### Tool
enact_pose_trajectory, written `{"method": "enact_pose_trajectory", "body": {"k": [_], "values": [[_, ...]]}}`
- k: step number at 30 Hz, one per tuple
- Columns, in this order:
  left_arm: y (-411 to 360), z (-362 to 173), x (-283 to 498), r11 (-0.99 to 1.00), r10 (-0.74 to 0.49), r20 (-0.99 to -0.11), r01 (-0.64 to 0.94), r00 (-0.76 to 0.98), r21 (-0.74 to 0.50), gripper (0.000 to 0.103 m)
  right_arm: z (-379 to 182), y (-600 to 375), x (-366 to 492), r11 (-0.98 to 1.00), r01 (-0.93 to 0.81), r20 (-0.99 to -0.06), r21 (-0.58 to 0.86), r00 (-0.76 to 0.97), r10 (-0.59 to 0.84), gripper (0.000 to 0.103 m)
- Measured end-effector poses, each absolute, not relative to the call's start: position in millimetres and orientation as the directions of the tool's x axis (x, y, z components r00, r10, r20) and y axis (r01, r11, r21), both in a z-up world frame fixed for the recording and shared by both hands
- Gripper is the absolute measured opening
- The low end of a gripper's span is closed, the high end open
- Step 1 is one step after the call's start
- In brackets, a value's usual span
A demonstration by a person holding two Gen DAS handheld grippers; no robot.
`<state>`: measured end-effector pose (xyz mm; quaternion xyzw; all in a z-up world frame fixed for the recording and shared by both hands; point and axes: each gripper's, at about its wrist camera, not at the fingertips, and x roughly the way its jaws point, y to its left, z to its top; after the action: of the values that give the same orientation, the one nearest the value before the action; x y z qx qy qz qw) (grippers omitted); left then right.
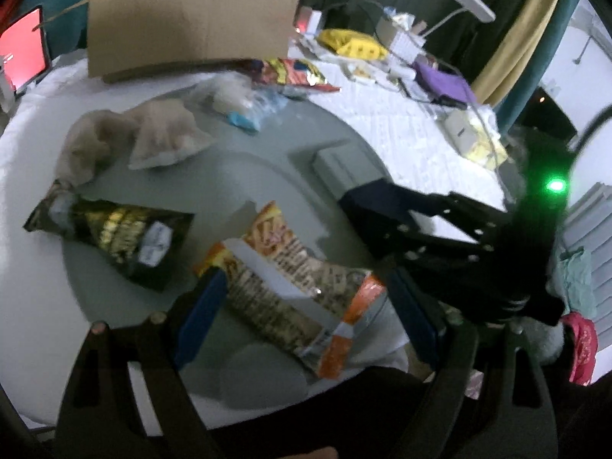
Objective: Organize snacks
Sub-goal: 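Grasp the orange-white snack bag with the left tool while the right tool grasps the blue box, then lift both held items and carry them over the cardboard box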
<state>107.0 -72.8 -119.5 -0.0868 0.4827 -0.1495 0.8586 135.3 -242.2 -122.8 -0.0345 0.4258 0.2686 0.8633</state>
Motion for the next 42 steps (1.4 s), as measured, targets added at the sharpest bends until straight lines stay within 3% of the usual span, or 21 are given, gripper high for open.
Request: {"method": "enact_pose_trajectory", "body": {"k": [25,27,29,34,42], "values": [[-117,-135,157,0.958,-0.285,-0.826,0.131,0.486,-0.253,0.086,-122,-303,143,0.855,-0.471,-0.706,0.218,0.529,0.471,0.053],[-121,-136,160,0.965,-0.261,-0.824,0.135,0.503,-0.223,0.08,-123,-309,146,0.858,-0.463,-0.707,0.224,0.529,0.47,0.053],[-126,-136,163,0.977,-0.211,-0.829,0.142,0.518,-0.16,0.051,-124,-315,150,0.858,-0.459,-0.705,0.231,0.529,0.473,0.053],[-137,-134,165,0.975,-0.217,-0.826,0.161,0.521,-0.154,0.04,-125,-324,156,0.854,-0.458,-0.699,0.247,0.526,0.484,0.053],[-160,-108,168,0.969,-0.231,-0.789,0.208,0.569,-0.134,0.039,-111,-340,168,0.844,-0.467,-0.678,0.265,0.532,0.507,0.053]]}}
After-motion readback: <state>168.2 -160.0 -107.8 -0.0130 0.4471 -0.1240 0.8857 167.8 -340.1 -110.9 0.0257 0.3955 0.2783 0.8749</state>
